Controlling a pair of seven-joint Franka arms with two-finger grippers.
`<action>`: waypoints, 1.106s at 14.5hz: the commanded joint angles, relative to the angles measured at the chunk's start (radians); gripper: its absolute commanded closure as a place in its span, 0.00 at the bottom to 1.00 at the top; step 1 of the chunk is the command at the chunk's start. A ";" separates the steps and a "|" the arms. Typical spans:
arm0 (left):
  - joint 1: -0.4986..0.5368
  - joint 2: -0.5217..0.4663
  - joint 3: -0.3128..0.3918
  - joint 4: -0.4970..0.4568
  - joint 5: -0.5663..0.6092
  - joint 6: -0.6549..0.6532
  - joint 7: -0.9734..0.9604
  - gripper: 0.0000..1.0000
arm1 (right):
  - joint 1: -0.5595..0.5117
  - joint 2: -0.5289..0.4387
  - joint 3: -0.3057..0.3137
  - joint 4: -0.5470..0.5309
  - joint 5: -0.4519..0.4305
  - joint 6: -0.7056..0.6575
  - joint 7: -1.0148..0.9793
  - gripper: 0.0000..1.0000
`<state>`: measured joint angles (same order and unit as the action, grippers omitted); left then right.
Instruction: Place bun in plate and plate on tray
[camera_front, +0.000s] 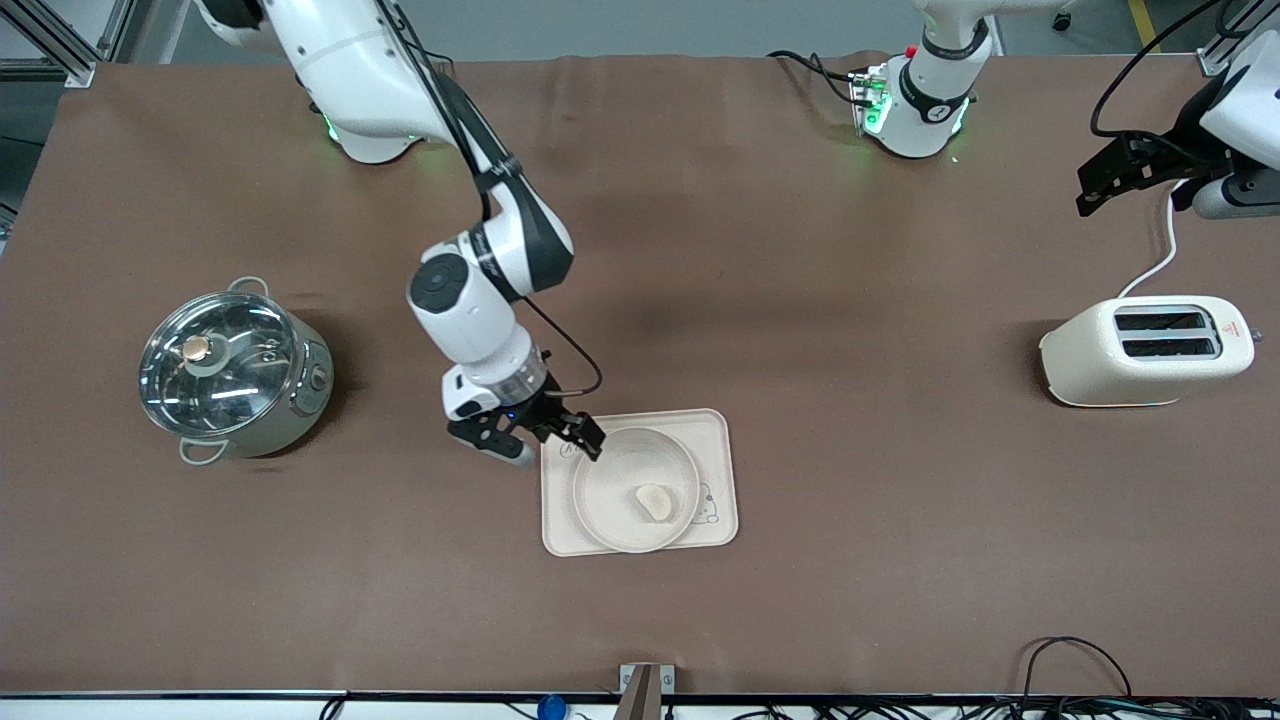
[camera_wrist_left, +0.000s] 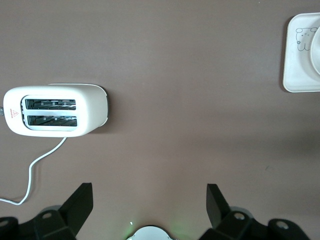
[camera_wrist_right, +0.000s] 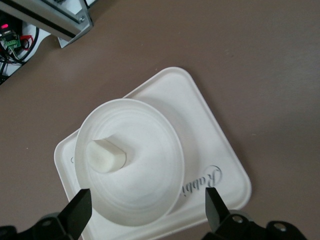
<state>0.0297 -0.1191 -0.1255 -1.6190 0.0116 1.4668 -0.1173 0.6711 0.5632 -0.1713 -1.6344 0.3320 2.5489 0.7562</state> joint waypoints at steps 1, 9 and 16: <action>0.003 -0.014 0.004 -0.002 -0.012 -0.017 0.022 0.00 | -0.008 -0.145 -0.039 -0.053 -0.005 -0.164 -0.067 0.00; 0.001 -0.013 0.004 -0.001 -0.012 -0.025 0.024 0.00 | -0.114 -0.446 -0.220 -0.004 -0.252 -0.776 -0.410 0.00; 0.003 0.007 0.004 0.040 -0.009 -0.025 0.079 0.00 | -0.565 -0.514 -0.027 0.177 -0.344 -1.111 -0.852 0.00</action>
<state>0.0299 -0.1191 -0.1249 -1.6104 0.0116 1.4554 -0.0582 0.1997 0.0473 -0.2974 -1.5005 0.0451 1.4904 -0.0438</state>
